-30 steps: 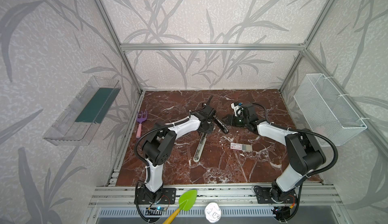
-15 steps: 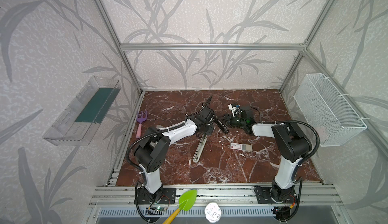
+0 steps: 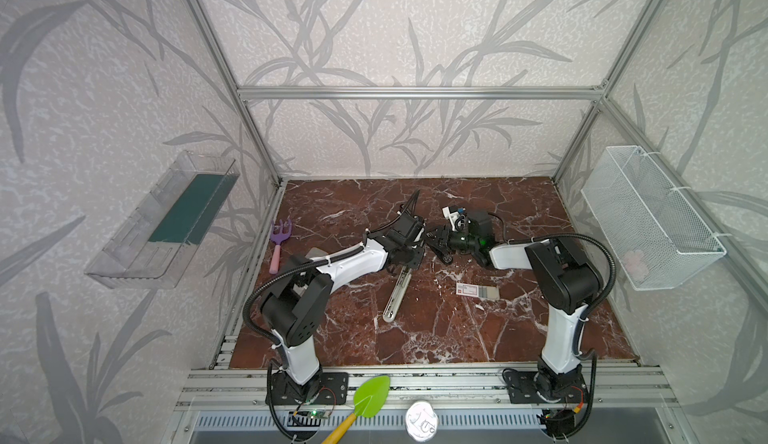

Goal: Load the staples into the stapler

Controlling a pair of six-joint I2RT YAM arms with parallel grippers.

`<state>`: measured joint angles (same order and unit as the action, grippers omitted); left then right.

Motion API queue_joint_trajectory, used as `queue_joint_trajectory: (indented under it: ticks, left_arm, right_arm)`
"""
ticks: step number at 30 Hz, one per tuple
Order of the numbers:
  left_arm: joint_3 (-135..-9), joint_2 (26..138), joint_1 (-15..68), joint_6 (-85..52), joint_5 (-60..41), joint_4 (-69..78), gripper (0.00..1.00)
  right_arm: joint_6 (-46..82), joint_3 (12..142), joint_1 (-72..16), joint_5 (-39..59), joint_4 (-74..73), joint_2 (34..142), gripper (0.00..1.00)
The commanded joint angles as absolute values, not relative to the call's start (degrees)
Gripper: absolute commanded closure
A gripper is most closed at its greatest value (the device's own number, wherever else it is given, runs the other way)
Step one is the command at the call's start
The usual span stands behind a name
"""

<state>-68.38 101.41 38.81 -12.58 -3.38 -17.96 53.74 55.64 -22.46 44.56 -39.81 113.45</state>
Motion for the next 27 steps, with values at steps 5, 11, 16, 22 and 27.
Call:
queue_joint_trajectory:
  ticks: [5, 11, 16, 22, 27]
  left_arm:
    - [-68.4, 98.8, 39.3, -11.4, -4.7, -15.6, 1.0]
    - [-68.7, 98.6, 39.5, -11.1, -4.6, -15.7, 1.0]
    - [-68.7, 97.9, 39.6, -11.4, -3.1, -16.6, 0.86]
    - [-66.2, 93.5, 39.7, -13.5, -0.9, -18.7, 0.59]
    - [-57.9, 84.2, 39.8, -16.7, 0.8, -19.5, 0.57]
  right_arm:
    - [57.1, 58.1, -23.0, 47.5, -47.1, 115.9, 0.48]
    - [57.1, 57.9, -23.0, 48.0, -47.8, 116.5, 0.66]
    - [56.5, 57.7, -23.0, 47.5, -48.7, 116.7, 0.73]
    - [56.5, 56.2, -21.8, 46.0, -52.5, 116.6, 0.74]
    - [54.7, 55.5, -20.5, 45.1, -53.2, 115.8, 0.74]
